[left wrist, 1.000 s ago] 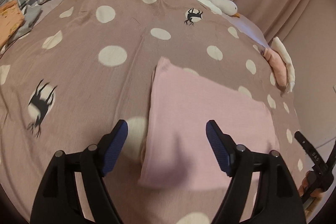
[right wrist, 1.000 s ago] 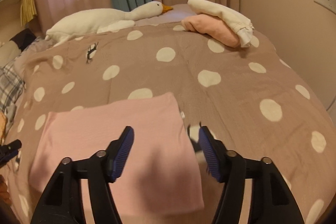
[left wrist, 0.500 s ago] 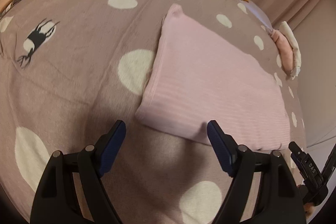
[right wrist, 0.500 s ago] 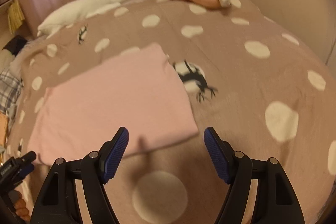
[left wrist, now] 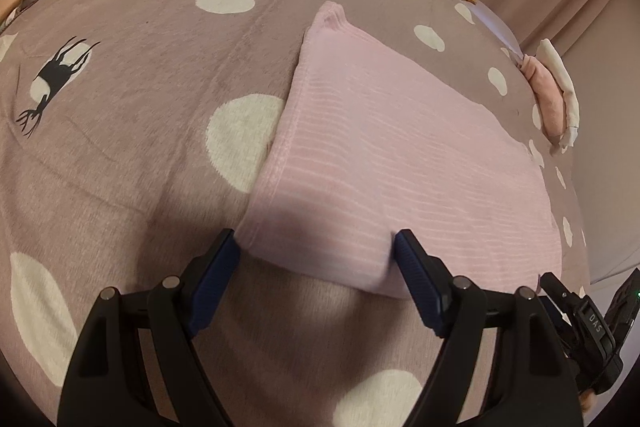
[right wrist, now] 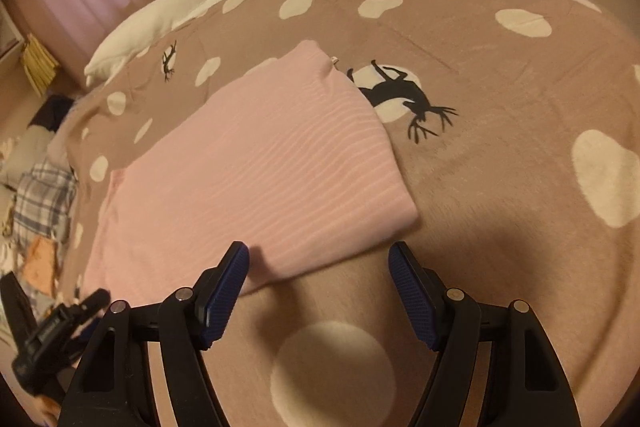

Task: Fold small clothes

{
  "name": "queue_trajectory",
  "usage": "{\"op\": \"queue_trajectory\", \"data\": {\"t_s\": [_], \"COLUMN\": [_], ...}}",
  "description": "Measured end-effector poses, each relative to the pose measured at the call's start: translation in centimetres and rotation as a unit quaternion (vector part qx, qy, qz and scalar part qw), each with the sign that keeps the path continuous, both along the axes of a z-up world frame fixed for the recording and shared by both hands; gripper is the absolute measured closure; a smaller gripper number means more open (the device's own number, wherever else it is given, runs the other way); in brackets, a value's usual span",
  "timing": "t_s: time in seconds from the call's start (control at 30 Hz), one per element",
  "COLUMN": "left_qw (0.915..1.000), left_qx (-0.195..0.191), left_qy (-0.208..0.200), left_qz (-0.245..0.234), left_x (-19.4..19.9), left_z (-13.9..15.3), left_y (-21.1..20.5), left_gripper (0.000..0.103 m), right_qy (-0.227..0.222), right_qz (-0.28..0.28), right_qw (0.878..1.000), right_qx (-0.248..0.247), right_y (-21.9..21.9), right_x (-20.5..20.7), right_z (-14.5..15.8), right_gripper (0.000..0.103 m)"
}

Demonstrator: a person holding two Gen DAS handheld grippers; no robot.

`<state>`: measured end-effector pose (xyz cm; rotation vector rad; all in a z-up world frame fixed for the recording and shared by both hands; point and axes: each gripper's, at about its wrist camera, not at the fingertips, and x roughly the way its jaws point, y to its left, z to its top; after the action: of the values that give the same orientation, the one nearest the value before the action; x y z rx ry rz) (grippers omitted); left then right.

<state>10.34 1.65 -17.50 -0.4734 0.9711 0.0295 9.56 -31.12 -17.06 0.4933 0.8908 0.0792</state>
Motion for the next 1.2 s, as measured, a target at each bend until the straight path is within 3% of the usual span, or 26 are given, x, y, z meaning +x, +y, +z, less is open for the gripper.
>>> {"op": "queue_trajectory", "data": {"t_s": [0.17, 0.3, 0.4, 0.47, 0.57, 0.8, 1.2], "left_qw": [0.9999, 0.9996, 0.9996, 0.9995, 0.9994, 0.9991, 0.9978], "left_qx": [-0.008, -0.019, -0.016, -0.018, -0.021, -0.003, 0.011], "left_qy": [-0.006, -0.012, -0.013, -0.017, -0.022, -0.039, -0.038], "left_qz": [0.003, 0.014, 0.022, 0.020, 0.014, -0.017, -0.054], "left_x": [1.0, 1.7, 2.3, 2.4, 2.0, -1.8, -9.2], "left_z": [-0.1, -0.2, -0.3, -0.3, 0.1, 2.6, 4.3], "left_y": [0.1, 0.3, 0.3, 0.4, 0.3, -0.8, -2.9], "left_gripper": [0.031, 0.040, 0.056, 0.075, 0.082, 0.083, 0.082], "right_qy": [-0.012, -0.016, -0.015, -0.016, -0.028, -0.054, -0.089], "right_qz": [0.005, -0.009, -0.018, -0.021, -0.024, -0.019, -0.009], "right_qw": [0.999, 0.998, 0.997, 0.998, 0.998, 0.998, 0.995], "right_qx": [0.048, 0.066, 0.068, 0.060, 0.040, -0.009, -0.046], "right_y": [-0.3, -0.6, -0.8, -0.5, 0.0, 0.4, 0.2], "right_x": [1.4, 2.5, 3.4, 3.8, 3.5, 1.2, -4.6], "right_z": [-0.3, -0.6, -0.8, -0.7, 0.0, 3.2, 7.2], "right_gripper": [0.029, 0.046, 0.059, 0.073, 0.084, 0.087, 0.087]}}
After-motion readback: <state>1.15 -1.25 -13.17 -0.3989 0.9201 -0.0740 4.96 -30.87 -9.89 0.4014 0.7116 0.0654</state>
